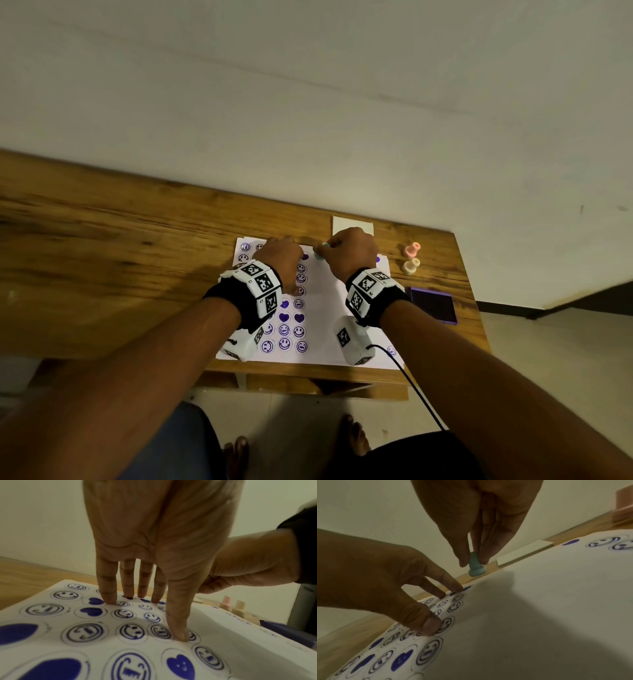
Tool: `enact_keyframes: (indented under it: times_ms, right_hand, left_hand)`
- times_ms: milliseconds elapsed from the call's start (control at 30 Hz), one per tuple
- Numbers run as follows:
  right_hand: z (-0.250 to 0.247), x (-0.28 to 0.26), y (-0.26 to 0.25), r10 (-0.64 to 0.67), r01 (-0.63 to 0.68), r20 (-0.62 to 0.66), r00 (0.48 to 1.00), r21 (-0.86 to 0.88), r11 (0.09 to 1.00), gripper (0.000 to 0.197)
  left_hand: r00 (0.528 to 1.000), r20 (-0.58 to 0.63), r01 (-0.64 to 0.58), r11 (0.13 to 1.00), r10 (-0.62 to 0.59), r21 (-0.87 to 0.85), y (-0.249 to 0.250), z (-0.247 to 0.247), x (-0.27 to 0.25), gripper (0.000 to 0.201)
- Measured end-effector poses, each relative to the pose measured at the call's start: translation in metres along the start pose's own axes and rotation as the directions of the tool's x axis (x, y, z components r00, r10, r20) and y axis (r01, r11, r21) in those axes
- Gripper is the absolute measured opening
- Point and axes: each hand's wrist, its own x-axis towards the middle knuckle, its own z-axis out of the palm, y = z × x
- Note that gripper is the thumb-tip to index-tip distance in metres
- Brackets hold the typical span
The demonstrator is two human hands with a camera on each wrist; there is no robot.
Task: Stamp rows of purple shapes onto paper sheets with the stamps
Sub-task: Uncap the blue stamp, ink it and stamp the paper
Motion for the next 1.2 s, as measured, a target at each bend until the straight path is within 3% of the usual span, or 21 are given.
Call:
enact_keyframes:
  times_ms: [800, 1200]
  right_hand:
    - [0.018, 0.010, 0.001, 0.027, -0.026, 0.014, 1.000, -0.078, 0.997, 0.027]
    - [0.013, 0.031, -0.011, 0.082, -0.061, 0.109, 0.991, -0.189, 0.980, 0.053]
  left_hand:
    - [0.998, -0.020, 0.056, 0.997, -0.058, -0.056, 0.006, -0.007, -0.003, 0.078]
    - [0.999, -0.031, 0.024, 0.999, -0.026, -0.040, 0.004, -0.006, -0.002, 0.070]
